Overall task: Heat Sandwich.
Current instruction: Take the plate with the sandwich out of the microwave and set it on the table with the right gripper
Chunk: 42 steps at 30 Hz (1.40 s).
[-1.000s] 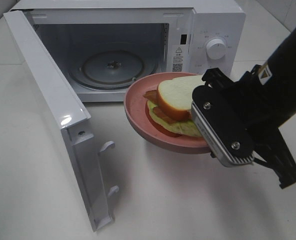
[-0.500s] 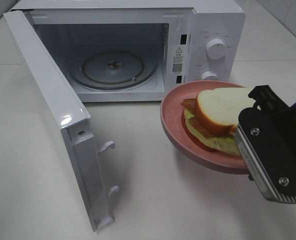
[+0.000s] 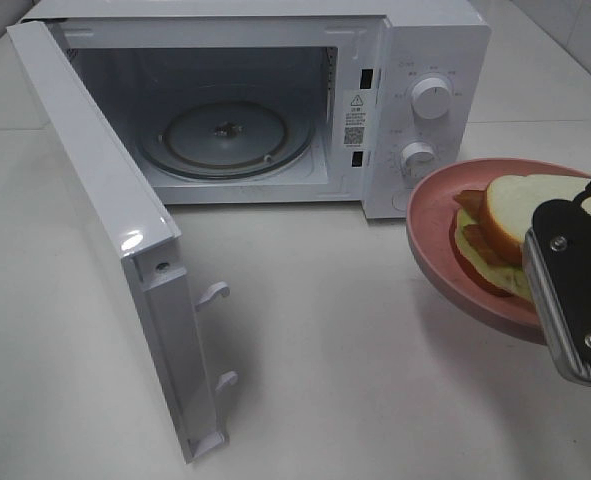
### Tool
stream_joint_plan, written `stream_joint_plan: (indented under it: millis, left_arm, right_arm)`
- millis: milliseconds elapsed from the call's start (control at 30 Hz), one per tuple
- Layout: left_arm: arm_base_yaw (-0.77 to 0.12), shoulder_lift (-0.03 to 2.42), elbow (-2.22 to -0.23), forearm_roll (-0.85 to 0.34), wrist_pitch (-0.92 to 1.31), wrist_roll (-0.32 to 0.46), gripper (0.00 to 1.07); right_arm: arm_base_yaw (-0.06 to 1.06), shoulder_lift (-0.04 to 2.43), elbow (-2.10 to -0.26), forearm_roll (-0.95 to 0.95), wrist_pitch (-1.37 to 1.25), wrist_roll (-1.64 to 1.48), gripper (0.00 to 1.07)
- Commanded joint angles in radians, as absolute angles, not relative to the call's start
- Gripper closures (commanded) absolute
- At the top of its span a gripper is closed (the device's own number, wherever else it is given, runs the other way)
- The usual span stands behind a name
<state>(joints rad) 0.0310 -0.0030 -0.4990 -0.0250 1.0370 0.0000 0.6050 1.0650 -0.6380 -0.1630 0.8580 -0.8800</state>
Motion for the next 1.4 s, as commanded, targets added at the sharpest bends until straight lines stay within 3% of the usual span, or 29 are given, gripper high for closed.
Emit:
stream_joint_plan:
  millis: [33,700,1233,1400]
  left_arm:
    - [0.035,-0.026,-0.494,-0.027,1.027,0.0,0.05]
    - [0.035,-0.026,-0.494,-0.027,1.027,0.0,0.05]
    - [0.035,-0.026,-0.494,-0.027,1.027,0.0,0.05]
    - [0.035,-0.026,-0.494,-0.027,1.027,0.0,0.05]
  right_arm:
    - [0.609,1.055,-0.641,-0.187,0.853,-0.742,1.06]
    - [0.609,1.06,-0.641,-0.317,1.012,-0.196,1.07]
    - [0.603,1.236,-0.642,-0.389,0.938,0.067,1.07]
    - [0.538,1.292,-0.642,-0.392,0.874,0.112,1.07]
